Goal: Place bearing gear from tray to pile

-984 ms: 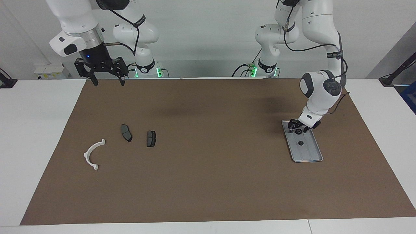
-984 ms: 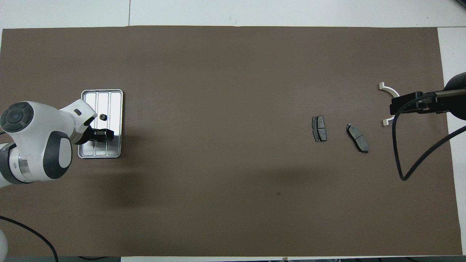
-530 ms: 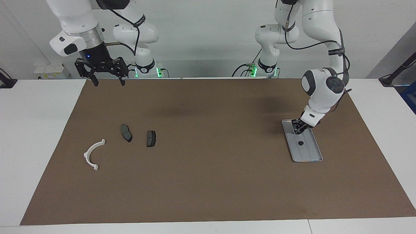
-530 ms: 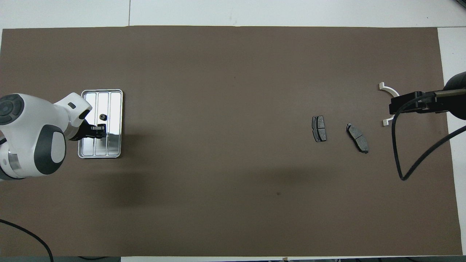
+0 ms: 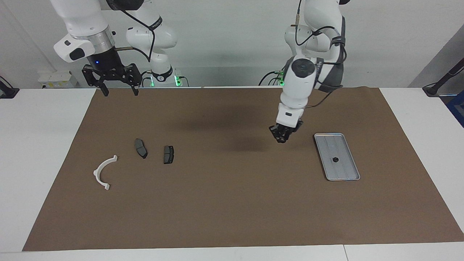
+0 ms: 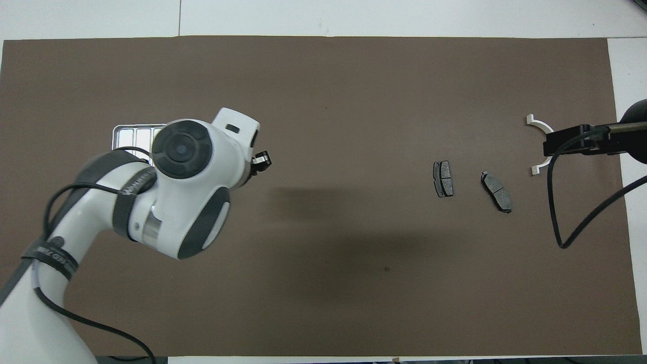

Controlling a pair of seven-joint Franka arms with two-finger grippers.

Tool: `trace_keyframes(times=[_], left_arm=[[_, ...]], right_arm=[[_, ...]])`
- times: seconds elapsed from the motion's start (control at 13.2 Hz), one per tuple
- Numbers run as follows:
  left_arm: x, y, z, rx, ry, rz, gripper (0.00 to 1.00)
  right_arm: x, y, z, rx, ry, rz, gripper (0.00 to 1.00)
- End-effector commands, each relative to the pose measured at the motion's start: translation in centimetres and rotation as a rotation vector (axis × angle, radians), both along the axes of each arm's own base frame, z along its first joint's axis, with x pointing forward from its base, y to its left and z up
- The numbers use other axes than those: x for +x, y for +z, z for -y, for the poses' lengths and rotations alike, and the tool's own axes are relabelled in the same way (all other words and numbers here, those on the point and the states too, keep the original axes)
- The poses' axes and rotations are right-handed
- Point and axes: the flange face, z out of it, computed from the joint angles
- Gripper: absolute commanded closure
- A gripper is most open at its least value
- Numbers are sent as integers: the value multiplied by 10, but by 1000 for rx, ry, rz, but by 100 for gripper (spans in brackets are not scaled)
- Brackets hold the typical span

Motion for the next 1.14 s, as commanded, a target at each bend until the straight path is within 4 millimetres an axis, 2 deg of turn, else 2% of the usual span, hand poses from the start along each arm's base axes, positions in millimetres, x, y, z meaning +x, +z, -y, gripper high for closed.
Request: trace_keyframes(times=[0.0, 0.08, 0.15, 0.23, 0.38, 0.61, 0.68, 0.76, 0.83, 0.98, 1.06], left_arm=[[-6, -58, 51, 69, 67, 31, 100], [-3, -81, 61, 78, 99, 63, 100], [-9, -99, 73, 78, 102, 72, 100], [-10, -109, 76, 69, 96, 77, 100], [-15, -118, 73, 65, 94, 75, 100], [-17, -125, 67, 47, 91, 86, 100], [-16, -125, 66, 46, 87, 88, 83], [-16, -124, 66, 44, 81, 89, 23], [-12, -122, 64, 45, 82, 91, 0], [-3, -114, 56, 57, 84, 81, 0], [3, -95, 45, 57, 75, 83, 0]], right_arm=[[-2, 3, -3, 23, 31, 25, 0], [-2, 4, -7, 23, 39, 28, 0], [-2, 3, -10, 23, 42, 26, 0], [-4, 1, -19, 23, 57, 21, 0], [-7, -2, -25, 22, 57, 15, 0], [-7, -4, -22, 22, 46, 10, 0], [-7, -7, -25, 24, 26, 10, 0], [-8, -8, -29, 27, -1, 6, 0], [-8, -11, -35, 28, -17, 1, 3], [-5, -33, -60, 37, -83, -8, 7], [-4, -45, -75, 43, -126, 1, 6]])
